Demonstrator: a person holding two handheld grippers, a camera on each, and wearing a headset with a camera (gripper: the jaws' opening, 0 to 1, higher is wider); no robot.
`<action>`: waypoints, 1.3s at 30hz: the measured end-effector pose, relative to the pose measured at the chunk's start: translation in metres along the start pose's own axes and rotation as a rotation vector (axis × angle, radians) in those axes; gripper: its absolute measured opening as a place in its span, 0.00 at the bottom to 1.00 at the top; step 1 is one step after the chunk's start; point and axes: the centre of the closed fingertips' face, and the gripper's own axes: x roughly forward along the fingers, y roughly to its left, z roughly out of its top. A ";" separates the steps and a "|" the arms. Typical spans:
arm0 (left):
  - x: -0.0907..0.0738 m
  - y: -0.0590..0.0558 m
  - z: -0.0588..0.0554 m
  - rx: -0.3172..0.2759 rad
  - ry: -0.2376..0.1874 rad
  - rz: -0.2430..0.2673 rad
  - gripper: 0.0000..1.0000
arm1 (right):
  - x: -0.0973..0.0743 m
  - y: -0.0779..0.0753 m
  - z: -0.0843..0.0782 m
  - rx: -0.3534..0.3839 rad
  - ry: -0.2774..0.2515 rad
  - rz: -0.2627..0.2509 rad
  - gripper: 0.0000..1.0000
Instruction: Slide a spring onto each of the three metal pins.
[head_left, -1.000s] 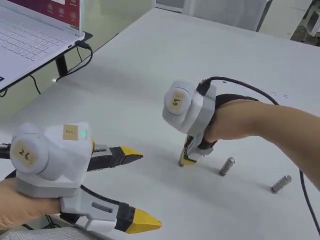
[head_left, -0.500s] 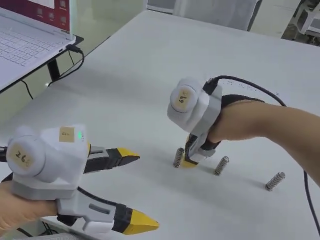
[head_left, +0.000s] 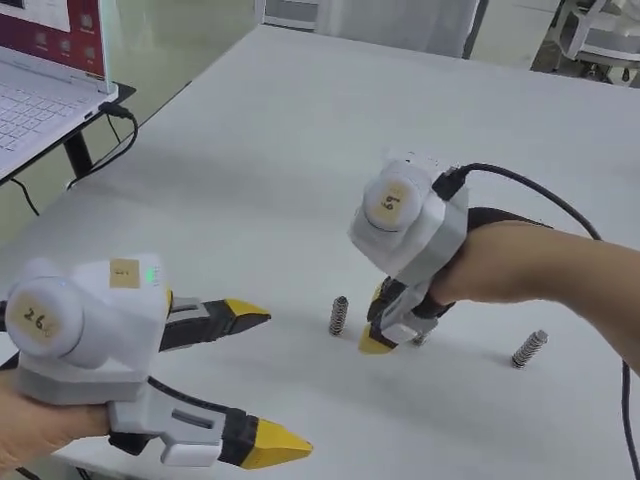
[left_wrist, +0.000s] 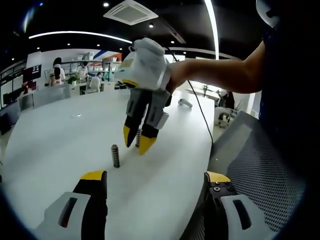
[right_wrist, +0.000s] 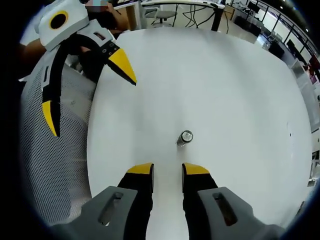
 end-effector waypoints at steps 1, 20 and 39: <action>0.000 0.000 0.000 0.000 0.001 -0.001 0.75 | -0.002 0.001 0.000 0.005 -0.010 -0.006 0.20; 0.006 0.000 0.000 -0.001 0.007 -0.007 0.76 | -0.025 0.031 -0.030 0.143 -0.153 -0.058 0.20; 0.015 -0.004 0.005 0.006 0.004 -0.023 0.77 | -0.047 0.041 -0.083 0.368 -0.265 -0.134 0.20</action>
